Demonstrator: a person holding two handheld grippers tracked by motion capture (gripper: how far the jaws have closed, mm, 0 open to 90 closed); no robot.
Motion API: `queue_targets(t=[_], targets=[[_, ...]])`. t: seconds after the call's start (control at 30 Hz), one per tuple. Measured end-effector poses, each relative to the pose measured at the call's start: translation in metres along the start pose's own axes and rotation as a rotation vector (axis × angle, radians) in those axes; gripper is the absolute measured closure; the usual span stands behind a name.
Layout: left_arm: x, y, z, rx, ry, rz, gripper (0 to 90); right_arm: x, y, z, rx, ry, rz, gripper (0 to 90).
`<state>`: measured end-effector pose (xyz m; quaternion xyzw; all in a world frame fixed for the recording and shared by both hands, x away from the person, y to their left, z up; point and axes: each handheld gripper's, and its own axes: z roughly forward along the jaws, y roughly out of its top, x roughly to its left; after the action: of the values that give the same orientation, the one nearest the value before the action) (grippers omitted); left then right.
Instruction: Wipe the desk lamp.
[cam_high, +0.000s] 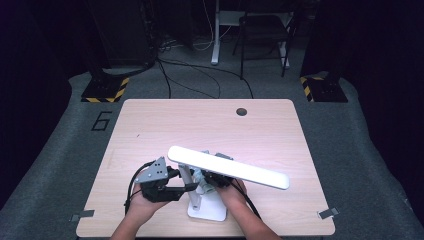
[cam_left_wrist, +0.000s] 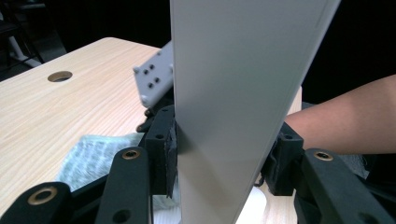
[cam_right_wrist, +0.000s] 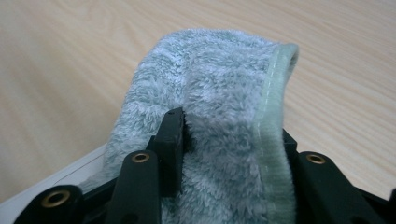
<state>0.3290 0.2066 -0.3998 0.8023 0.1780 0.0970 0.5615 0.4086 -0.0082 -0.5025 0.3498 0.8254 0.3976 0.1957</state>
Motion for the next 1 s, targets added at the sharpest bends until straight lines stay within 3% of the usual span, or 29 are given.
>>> queue_targets(t=[0.07, 0.2, 0.3, 0.37, 0.5, 0.63, 0.77, 0.9, 1.0], targets=[[0.000, 0.000, 0.000, -0.004, -0.004, -0.003, 54.4, -0.006, 0.002, 0.004, -0.001, -0.010, 0.027, 60.1], [0.001, -0.001, 0.000, -0.006, -0.003, -0.004, 54.3, -0.014, 0.007, 0.007, 0.035, -0.027, 0.028, 66.0], [0.002, -0.001, 0.000, -0.005, -0.009, -0.004, 54.2, -0.016, 0.009, 0.001, 0.018, 0.002, 0.019, 73.3], [0.002, -0.001, 0.000, -0.003, -0.014, -0.003, 54.2, -0.015, 0.010, -0.007, -0.014, 0.047, 0.010, 74.5], [0.001, -0.001, 0.000, -0.009, -0.003, -0.005, 54.2, -0.002, 0.006, -0.023, -0.034, 0.102, 0.030, 74.4], [0.001, -0.001, 0.000, -0.008, -0.005, -0.004, 54.2, 0.006, -0.004, -0.029, -0.002, 0.158, 0.047, 62.9], [0.001, -0.001, 0.000, -0.007, -0.005, -0.005, 54.2, 0.006, -0.012, -0.024, 0.034, 0.117, 0.044, 55.9], [0.002, -0.001, 0.000, -0.001, -0.011, -0.003, 54.2, -0.001, -0.012, -0.018, 0.021, 0.091, 0.062, 55.1], [0.002, -0.001, 0.000, -0.002, -0.010, -0.003, 54.1, -0.008, -0.011, -0.017, 0.009, 0.045, 0.084, 45.1]])
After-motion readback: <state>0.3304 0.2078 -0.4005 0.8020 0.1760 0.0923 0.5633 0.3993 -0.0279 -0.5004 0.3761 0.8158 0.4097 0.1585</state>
